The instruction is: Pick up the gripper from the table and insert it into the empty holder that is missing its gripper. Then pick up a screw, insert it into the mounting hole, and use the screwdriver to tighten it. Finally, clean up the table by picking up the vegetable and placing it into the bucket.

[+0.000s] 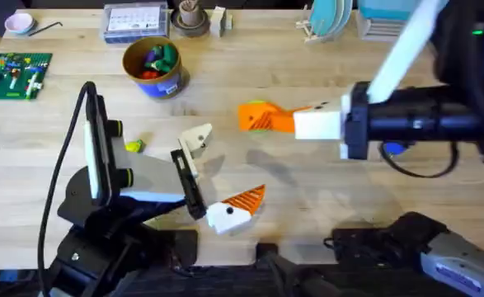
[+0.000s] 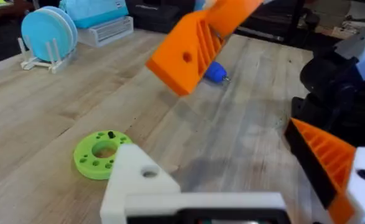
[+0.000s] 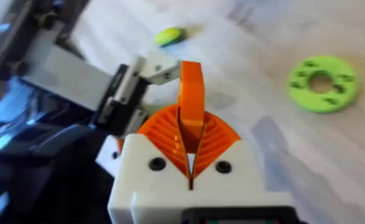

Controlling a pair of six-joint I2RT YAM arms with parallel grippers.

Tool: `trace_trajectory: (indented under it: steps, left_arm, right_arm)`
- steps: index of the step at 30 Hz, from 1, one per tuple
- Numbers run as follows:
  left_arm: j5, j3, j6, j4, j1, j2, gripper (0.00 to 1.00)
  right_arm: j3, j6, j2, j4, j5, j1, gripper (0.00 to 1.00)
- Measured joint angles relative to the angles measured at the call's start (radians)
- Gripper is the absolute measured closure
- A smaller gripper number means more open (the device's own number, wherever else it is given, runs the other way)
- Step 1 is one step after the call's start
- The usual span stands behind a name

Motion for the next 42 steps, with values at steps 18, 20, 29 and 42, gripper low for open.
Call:
trace_trajectory:
  steps: [18, 20, 29, 42]
  left_arm:
    - [0.0, 0.0, 0.008, 0.0, 0.0, 0.0, 0.008]
    - [0.0, 0.0, 0.021, 0.0, 0.0, 0.0, 0.008]
    - [0.0, 0.0, 0.087, 0.0, 0.0, 0.0, 0.008]
    - [0.001, 0.0, 0.097, 0.0, 0.0, 0.0, 0.007]
  right_arm:
    - [-0.03, 0.039, 0.475, 0.254, -0.701, 0.0, 0.992]
    - [-0.03, 0.033, 0.5, 0.254, -0.744, 0.0, 0.992]
    - [-0.03, 0.009, 0.519, 0.25, -0.819, -0.029, 0.992]
    - [-0.03, -0.039, 0.519, 0.169, -0.784, -0.092, 0.992]
